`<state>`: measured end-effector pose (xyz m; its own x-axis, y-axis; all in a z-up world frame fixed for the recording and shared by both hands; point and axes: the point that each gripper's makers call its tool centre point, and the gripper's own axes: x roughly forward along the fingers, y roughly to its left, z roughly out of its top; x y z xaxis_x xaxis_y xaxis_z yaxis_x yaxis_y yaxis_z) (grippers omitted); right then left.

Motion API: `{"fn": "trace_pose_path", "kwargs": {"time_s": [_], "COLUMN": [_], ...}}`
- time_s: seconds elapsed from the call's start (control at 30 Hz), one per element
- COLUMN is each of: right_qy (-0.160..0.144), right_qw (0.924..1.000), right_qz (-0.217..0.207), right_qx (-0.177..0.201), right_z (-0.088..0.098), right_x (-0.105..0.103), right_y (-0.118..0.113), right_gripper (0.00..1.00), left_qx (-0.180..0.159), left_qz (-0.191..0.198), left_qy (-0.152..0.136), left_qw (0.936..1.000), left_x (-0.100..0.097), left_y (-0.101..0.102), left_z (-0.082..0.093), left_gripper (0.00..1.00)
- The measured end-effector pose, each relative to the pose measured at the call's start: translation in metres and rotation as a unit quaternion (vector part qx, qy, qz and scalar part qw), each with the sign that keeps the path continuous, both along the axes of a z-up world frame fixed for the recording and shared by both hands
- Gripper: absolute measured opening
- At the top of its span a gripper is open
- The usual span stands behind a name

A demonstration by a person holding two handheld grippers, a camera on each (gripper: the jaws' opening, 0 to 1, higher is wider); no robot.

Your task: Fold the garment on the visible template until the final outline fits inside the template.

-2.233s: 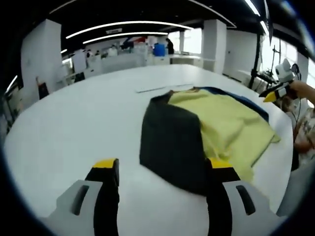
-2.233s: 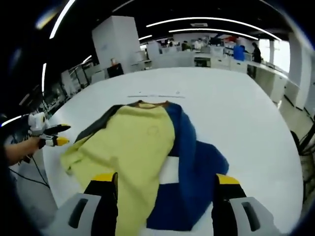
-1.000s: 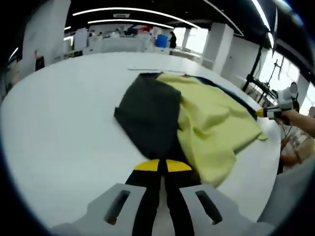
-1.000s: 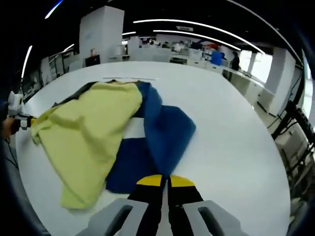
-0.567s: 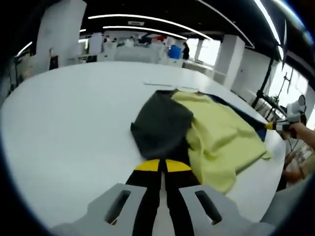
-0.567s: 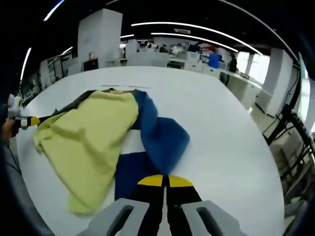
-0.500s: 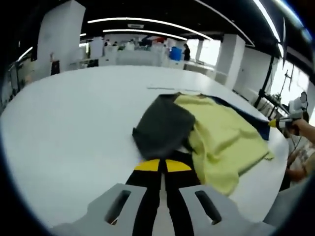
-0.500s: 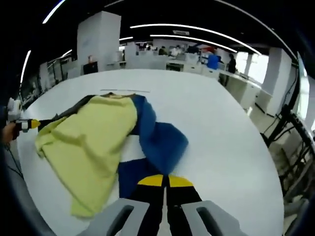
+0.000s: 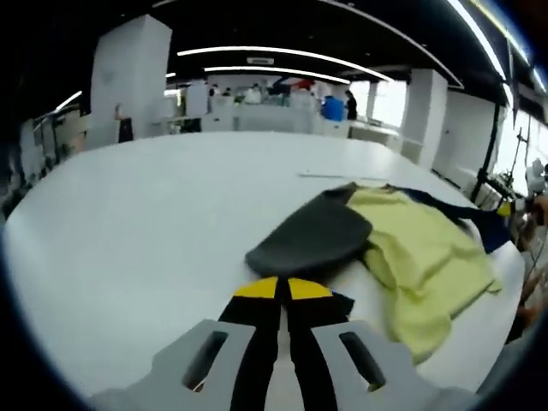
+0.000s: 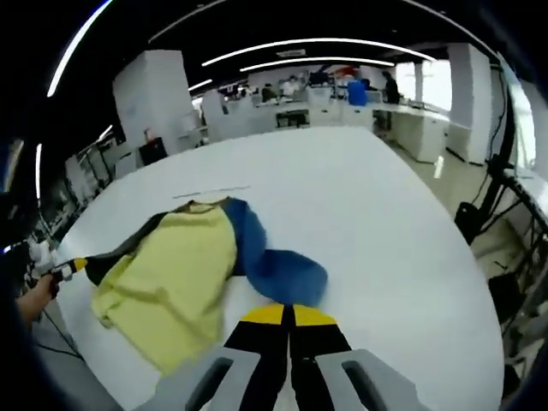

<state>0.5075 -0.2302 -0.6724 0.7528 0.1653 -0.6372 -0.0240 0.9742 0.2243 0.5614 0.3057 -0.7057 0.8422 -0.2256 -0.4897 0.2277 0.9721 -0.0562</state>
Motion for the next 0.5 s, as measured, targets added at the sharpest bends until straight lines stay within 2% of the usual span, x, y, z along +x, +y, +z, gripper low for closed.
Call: {"fn": "trace_pose_path", "kwargs": {"time_s": [0.13,0.33,0.5], "right_qy": [0.006,0.019,0.046], "right_qw": [0.9998,0.9993,0.9976], "right_qz": [-0.015,-0.032,-0.043], "right_qx": [0.006,-0.007,-0.031], "right_z": [0.006,0.01,-0.002], "right_x": [0.009,0.024,0.035], "right_y": [-0.02,-0.047,-0.072], "right_gripper": [0.0,0.0,0.0], "left_qx": [0.013,0.012,0.031], "left_qz": [0.017,0.042,0.053], "left_qy": [-0.003,-0.01,-0.011], "left_qw": [0.9998,0.999,0.998], "left_x": [0.011,0.026,0.035], "left_y": [0.015,0.032,0.042], "left_z": [-0.002,-0.003,-0.007], "left_gripper": [0.0,0.0,0.0]}}
